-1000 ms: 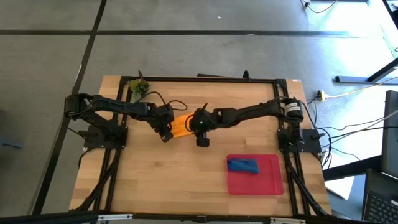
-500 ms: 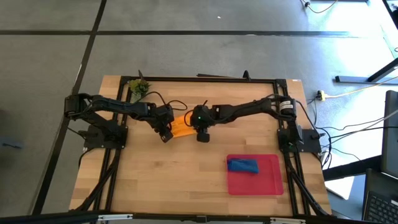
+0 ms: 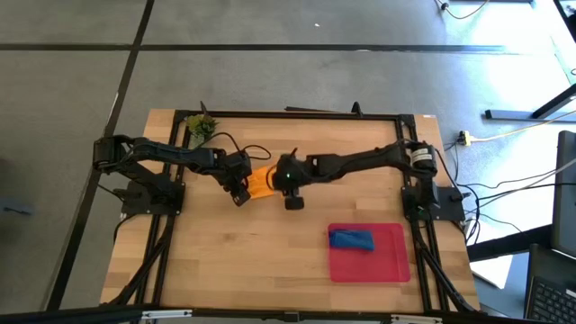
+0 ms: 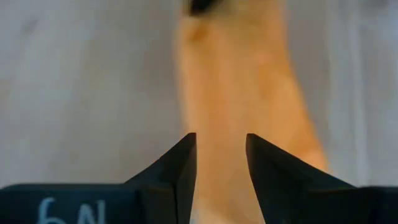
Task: Roll microfiber towels into tight, uniform cylinder then place into a basket
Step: Roll the orange microfiber towel
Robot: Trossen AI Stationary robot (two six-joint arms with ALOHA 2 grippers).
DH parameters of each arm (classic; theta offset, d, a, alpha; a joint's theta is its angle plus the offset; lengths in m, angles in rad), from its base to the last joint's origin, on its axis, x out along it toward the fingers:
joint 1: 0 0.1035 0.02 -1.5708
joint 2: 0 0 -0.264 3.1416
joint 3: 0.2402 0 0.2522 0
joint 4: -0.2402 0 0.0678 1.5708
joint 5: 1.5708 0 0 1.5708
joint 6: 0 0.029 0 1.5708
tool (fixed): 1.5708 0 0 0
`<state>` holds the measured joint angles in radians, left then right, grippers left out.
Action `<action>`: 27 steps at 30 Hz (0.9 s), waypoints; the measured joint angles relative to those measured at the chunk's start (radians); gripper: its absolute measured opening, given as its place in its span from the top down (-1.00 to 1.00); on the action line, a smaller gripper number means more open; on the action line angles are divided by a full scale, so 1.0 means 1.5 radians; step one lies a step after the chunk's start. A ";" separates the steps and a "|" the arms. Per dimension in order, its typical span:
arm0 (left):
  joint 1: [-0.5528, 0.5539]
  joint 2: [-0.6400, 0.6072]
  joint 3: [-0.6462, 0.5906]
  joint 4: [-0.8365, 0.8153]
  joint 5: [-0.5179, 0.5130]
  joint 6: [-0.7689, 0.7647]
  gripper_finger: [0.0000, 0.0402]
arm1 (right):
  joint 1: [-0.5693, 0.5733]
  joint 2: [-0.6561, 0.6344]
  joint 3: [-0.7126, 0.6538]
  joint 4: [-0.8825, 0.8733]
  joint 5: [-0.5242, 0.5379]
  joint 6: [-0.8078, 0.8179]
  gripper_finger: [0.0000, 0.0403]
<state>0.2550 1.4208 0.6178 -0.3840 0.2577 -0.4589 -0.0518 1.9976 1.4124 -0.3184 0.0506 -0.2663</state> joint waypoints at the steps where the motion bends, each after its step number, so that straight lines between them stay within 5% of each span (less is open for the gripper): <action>1: 0.000 0.000 0.000 0.000 -0.002 0.000 1.00 | 0.010 0.000 -0.002 0.000 0.000 -0.008 0.31; 9: 0.007 0.000 -0.011 0.001 -0.003 0.016 1.00 | 0.034 0.005 -0.049 0.062 0.051 -0.026 0.31; 27: 0.007 0.000 -0.018 0.004 0.007 0.016 1.00 | 0.000 0.041 -0.089 0.132 0.010 -0.051 0.31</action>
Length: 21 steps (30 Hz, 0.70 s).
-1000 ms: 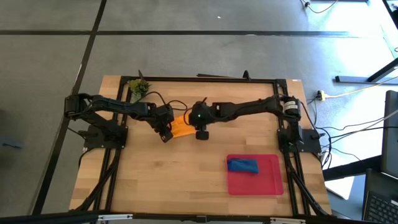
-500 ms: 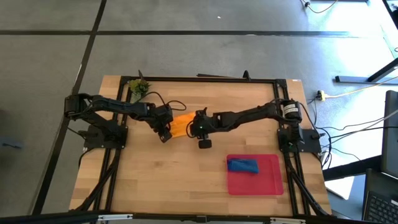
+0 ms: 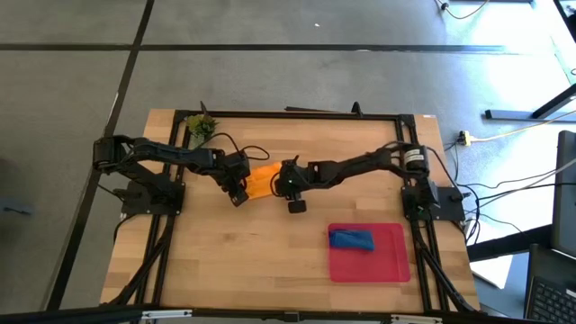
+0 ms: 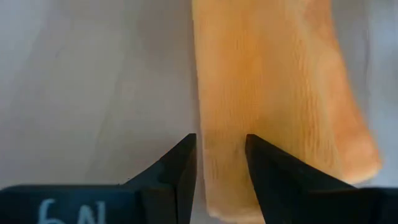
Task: Roll microfiber towels into tight, uniform cylinder then place into a basket
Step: Roll the orange microfiber towel
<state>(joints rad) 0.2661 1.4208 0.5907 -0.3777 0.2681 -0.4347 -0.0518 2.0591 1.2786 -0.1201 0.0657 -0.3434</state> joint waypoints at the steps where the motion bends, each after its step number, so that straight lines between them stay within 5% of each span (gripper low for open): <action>1: 0.000 0.000 0.000 0.003 0.005 0.000 1.00 | -0.003 0.003 -0.002 -0.009 -0.002 -0.001 0.31; 13: 0.000 0.000 -0.001 0.008 0.010 -0.002 1.00 | -0.010 0.034 0.001 0.019 -0.005 -0.001 0.33; 21: 0.000 0.000 -0.001 0.008 0.011 0.000 1.00 | -0.011 0.037 0.002 0.016 -0.020 0.024 0.63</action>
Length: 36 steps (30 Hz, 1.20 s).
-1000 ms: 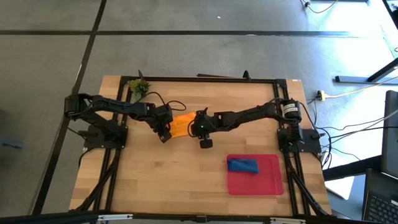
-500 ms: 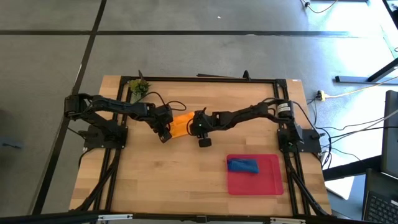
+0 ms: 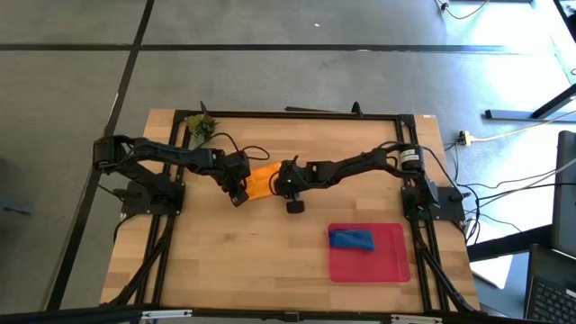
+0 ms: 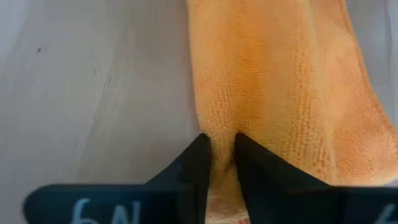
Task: Roll microfiber towels into tight, uniform cylinder then place into a basket
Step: Roll the orange microfiber towel
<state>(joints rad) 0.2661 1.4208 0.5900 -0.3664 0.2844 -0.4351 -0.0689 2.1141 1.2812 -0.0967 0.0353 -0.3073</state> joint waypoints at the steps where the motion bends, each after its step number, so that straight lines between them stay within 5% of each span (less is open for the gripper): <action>1: 0.000 0.000 0.000 0.000 0.000 0.000 1.00 | 0.000 0.000 0.000 0.000 0.000 0.014 0.66; 36: 0.000 0.000 0.000 0.000 0.001 0.000 1.00 | 0.001 0.003 -0.003 0.092 -0.026 0.144 0.62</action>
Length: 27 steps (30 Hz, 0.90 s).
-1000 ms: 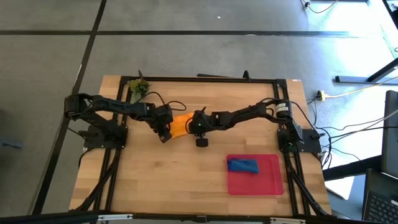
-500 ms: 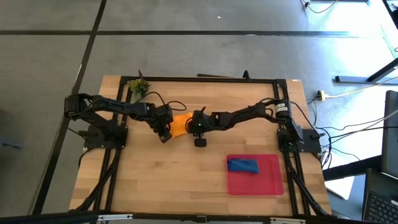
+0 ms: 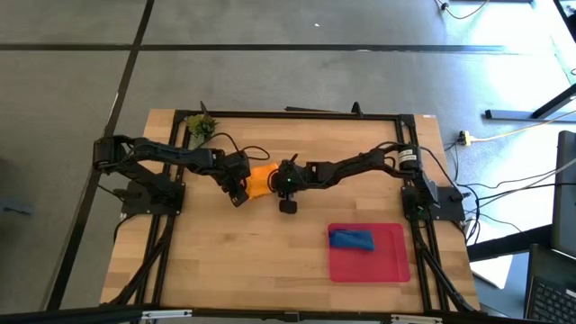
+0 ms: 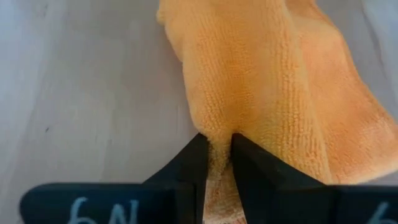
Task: Roll microfiber towels into tight, uniform cylinder then place into a basket
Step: Roll the orange microfiber towel
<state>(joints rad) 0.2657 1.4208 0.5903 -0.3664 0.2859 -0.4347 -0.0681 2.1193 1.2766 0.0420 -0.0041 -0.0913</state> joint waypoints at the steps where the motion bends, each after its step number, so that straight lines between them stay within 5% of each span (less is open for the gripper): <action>1: 0.000 0.000 0.000 0.000 0.000 0.000 1.00 | 0.000 0.000 0.000 0.000 -0.001 -0.001 0.62; 12: 0.000 0.000 0.001 -0.012 0.000 0.001 1.00 | -0.002 0.000 0.006 -0.086 -0.093 0.031 0.95; 21: -0.001 0.000 0.002 -0.005 -0.020 0.024 1.00 | -0.052 0.007 0.086 -0.252 -0.303 0.083 0.98; 27: -0.004 0.000 0.002 -0.009 -0.034 0.053 1.00 | -0.102 0.007 0.115 -0.256 -0.456 0.194 0.99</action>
<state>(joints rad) 0.2599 1.4208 0.5938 -0.3801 0.2345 -0.3555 -0.2211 2.1300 1.4490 -0.3420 -0.6880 0.1993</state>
